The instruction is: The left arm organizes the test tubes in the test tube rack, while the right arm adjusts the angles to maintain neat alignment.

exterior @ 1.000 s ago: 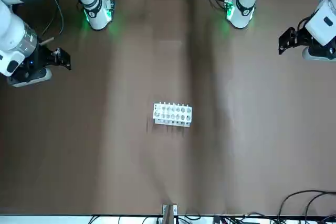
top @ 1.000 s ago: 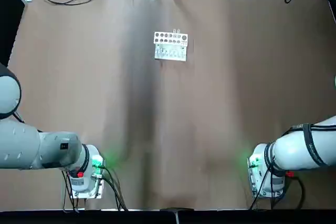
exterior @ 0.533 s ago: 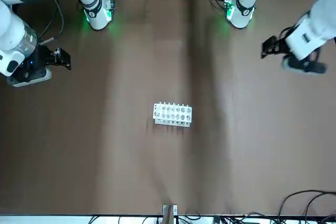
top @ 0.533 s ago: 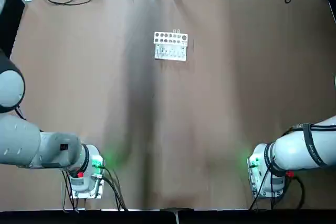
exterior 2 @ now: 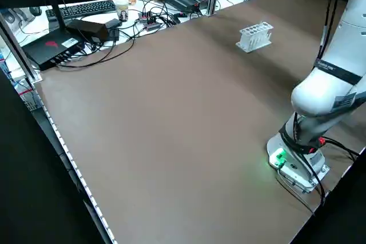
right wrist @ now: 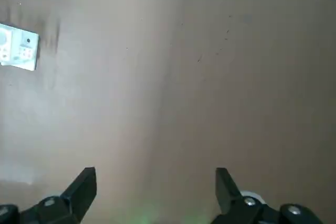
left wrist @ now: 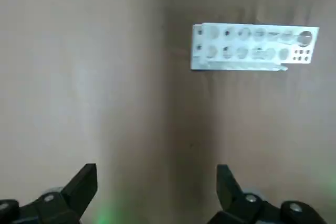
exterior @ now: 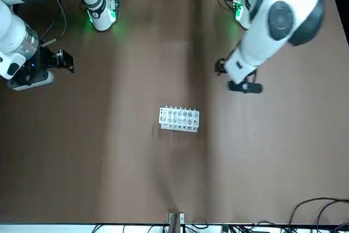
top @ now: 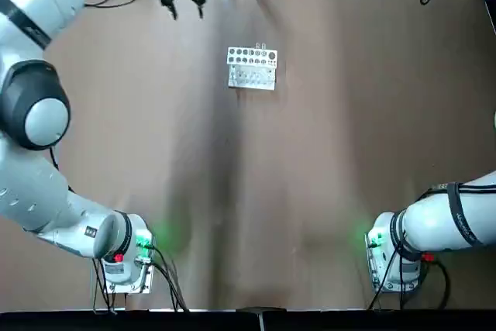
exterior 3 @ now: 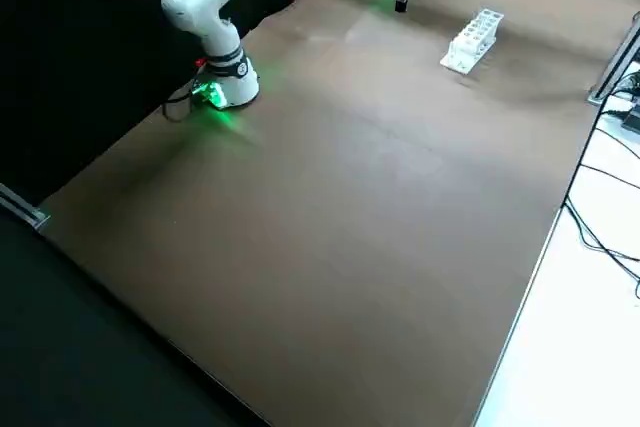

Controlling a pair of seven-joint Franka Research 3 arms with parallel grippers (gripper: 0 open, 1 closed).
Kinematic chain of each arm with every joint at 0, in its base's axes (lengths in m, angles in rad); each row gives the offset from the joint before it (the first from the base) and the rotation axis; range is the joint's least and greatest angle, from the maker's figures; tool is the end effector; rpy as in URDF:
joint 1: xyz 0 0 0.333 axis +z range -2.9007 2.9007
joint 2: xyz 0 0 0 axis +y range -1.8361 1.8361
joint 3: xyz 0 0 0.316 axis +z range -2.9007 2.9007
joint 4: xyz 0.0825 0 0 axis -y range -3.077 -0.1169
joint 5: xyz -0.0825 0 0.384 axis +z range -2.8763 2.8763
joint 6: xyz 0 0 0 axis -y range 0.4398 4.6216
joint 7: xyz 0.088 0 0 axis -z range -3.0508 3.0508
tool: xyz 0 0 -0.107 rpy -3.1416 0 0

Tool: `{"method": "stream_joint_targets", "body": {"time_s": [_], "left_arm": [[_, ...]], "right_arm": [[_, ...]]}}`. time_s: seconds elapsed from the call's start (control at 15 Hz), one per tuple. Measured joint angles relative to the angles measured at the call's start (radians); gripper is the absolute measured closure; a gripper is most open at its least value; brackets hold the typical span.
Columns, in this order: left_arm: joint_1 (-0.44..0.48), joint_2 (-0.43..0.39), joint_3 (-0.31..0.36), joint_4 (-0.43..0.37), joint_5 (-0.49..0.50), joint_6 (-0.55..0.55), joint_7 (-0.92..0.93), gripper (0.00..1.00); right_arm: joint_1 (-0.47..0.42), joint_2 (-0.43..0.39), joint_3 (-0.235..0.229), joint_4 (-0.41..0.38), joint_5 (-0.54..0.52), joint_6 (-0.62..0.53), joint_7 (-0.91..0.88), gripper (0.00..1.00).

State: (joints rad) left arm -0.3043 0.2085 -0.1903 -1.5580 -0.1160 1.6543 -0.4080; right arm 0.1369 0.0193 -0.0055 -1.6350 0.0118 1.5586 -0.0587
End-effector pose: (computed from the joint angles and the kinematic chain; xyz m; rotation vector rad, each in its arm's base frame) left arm 0.5394 -0.2929 0.5184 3.0380 -0.1044 -0.2514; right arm 0.5505 0.0741 0.5826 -3.1157 -0.2964 0.1504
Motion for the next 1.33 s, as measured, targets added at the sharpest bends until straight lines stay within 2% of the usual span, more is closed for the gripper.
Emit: {"method": "stream_joint_targets", "body": {"time_s": [0.47, 0.6, 0.8, 0.93, 1.27, 1.33], "left_arm": [[-0.179, 0.171, 0.024, 0.065, 0.018, 0.18, -0.113, 0.01], [-0.244, 0.218, 0.078, 0.085, 0.035, 0.216, -0.137, 0.01], [-0.367, 0.267, 0.197, 0.11, 0.036, 0.256, -0.157, 0.04], [-0.42, 0.292, 0.239, 0.122, 0.036, 0.287, -0.168, 0.05], [-0.441, 0.361, 0.244, 0.162, 0.036, 0.312, -0.174, 0.13], [-0.441, 0.372, 0.244, 0.169, 0.036, 0.318, -0.174, 0.2]], "right_arm": [[0.0, 0.0, -0.001, 0.0, 0.0, 0.0, 0.0, 0.0], [0.0, 0.0, -0.001, 0.0, 0.0, 0.0, 0.0, 0.0], [0.0, 0.0, -0.001, 0.0, 0.0, 0.0, 0.0, 0.0], [0.0, 0.0, -0.001, 0.0, 0.0, 0.0, 0.0, 0.0], [0.0, 0.0, 0.0, 0.0, 0.0, 0.0, 0.0, 0.0], [0.0, 0.0, 0.0, 0.0, 0.0, 0.0, 0.0, 0.0]]}}
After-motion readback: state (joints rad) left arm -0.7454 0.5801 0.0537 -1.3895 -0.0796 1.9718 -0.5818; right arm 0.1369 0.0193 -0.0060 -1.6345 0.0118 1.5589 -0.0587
